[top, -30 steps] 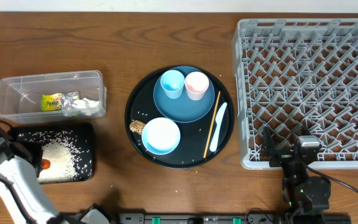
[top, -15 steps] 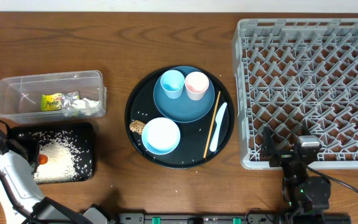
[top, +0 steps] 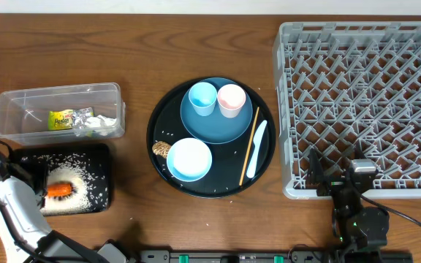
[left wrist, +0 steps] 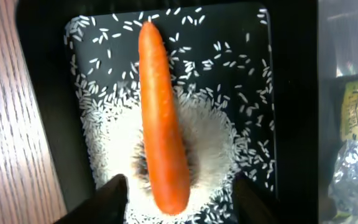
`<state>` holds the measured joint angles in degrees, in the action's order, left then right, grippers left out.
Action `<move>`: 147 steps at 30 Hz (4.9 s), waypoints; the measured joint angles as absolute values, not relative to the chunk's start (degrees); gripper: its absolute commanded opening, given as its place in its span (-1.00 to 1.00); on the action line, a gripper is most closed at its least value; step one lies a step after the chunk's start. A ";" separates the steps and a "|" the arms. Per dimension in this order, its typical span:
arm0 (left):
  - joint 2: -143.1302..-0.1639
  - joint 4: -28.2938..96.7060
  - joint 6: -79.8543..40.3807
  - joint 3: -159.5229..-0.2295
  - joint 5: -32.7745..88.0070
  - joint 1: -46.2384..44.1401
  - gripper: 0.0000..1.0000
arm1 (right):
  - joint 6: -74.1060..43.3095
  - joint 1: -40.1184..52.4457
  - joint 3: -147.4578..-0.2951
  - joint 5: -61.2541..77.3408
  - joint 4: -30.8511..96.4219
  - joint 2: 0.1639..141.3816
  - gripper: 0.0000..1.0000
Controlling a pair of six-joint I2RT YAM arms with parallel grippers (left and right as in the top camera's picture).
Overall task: Sort waste into correct bins and load items into the dishwasher rack
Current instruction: 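Lower the carrot onto the black tray and open the left gripper, then swing the left gripper back right toward the brown cookie, then lower the left gripper over the brown cookie on the round tray, then close the left gripper on the cookie and lift it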
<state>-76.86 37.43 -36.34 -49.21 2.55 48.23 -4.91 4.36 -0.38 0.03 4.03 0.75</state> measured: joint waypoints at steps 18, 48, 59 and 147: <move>-75.79 34.50 -32.18 -49.21 23.18 45.25 0.00 | -4.91 4.36 -0.38 0.03 4.03 0.73 0.98; -79.26 35.68 -27.29 -49.21 -3.68 -16.32 -0.39 | -4.91 4.36 -0.38 0.01 4.01 0.73 0.99; -86.74 35.55 -28.23 -49.21 -4.27 -16.99 -0.80 | -4.91 4.36 -0.38 0.03 4.01 0.73 0.99; -92.60 31.00 -48.49 -51.18 -0.23 -17.04 0.07 | -4.91 4.36 -0.38 0.03 4.03 0.75 0.99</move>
<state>-92.60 31.00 -48.49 -51.18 -0.23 -17.04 -4.91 4.36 -0.38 0.03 4.03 0.75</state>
